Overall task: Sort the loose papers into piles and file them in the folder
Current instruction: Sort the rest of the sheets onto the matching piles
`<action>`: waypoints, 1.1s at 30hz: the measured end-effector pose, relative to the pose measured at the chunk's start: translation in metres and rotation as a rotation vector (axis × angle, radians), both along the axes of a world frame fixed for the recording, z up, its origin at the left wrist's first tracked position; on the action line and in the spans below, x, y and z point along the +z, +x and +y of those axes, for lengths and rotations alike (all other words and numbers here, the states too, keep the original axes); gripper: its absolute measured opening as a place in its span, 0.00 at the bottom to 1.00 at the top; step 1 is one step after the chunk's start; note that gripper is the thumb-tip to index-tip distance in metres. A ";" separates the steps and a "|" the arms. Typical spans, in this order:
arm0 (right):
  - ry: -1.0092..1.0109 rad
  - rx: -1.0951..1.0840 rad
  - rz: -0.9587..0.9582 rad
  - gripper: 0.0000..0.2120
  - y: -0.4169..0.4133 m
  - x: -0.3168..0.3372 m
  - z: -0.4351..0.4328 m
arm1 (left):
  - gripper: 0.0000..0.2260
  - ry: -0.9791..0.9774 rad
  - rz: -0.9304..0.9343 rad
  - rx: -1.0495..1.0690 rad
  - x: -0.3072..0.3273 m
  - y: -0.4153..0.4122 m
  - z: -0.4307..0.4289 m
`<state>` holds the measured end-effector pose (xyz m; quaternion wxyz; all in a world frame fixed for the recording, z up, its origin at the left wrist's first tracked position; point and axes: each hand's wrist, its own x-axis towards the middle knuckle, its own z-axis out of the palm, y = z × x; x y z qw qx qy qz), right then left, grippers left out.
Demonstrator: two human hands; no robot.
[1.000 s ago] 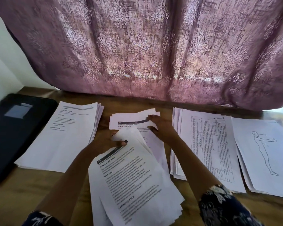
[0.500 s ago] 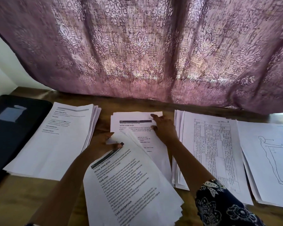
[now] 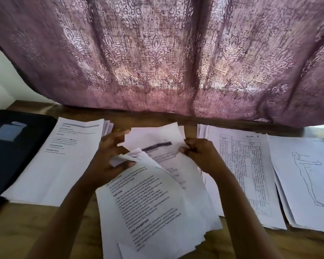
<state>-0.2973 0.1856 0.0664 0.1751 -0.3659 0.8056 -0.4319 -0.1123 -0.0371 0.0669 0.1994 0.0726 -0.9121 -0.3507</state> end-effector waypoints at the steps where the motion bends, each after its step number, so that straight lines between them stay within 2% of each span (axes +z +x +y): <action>1: 0.025 0.061 -0.029 0.10 0.007 0.001 0.000 | 0.21 -0.056 0.038 -0.012 0.001 0.001 -0.001; 3: 0.092 0.148 -0.078 0.14 0.020 -0.002 -0.007 | 0.24 -0.082 0.034 -0.039 0.005 -0.001 0.000; 5: 0.120 0.183 -0.090 0.10 0.028 -0.011 -0.017 | 0.22 0.039 -0.123 -0.013 0.009 -0.002 0.002; 7: 0.100 0.175 -0.152 0.03 0.036 -0.020 -0.022 | 0.25 0.174 -0.282 0.035 0.011 -0.004 0.009; 9: 0.050 0.158 -0.237 0.08 0.050 -0.023 -0.021 | 0.24 0.267 -0.343 0.050 0.008 -0.005 0.016; 12: -0.102 0.052 -0.368 0.11 0.077 -0.029 -0.015 | 0.13 0.327 -0.339 0.087 0.000 -0.009 0.017; 14: -0.211 -0.070 -0.453 0.09 0.095 -0.036 -0.011 | 0.12 0.361 -0.355 0.086 -0.004 -0.010 0.015; 17: -0.242 -0.147 -0.530 0.07 0.112 -0.046 -0.009 | 0.13 0.372 -0.401 0.084 -0.017 -0.013 0.013; 21: -0.101 -0.172 -0.408 0.10 0.081 -0.054 -0.013 | 0.11 0.378 -0.456 0.085 -0.030 -0.012 0.007; 22: -0.073 -0.175 -0.329 0.10 0.067 -0.051 -0.016 | 0.09 0.377 -0.477 0.087 -0.031 -0.012 0.006; 25: 0.088 -0.210 0.120 0.10 0.020 -0.041 -0.027 | 0.03 0.333 -0.483 0.101 -0.029 -0.011 0.004; 26: 0.117 -0.204 0.188 0.12 0.006 -0.037 -0.032 | 0.03 0.324 -0.475 0.101 -0.029 -0.012 0.004; 29: 0.228 -0.079 0.244 0.19 -0.028 -0.041 -0.049 | 0.04 0.325 -0.445 0.110 -0.032 -0.012 0.001; 33: 0.424 0.072 0.247 0.33 -0.057 -0.065 -0.061 | 0.03 0.391 -0.412 0.135 -0.041 -0.016 -0.006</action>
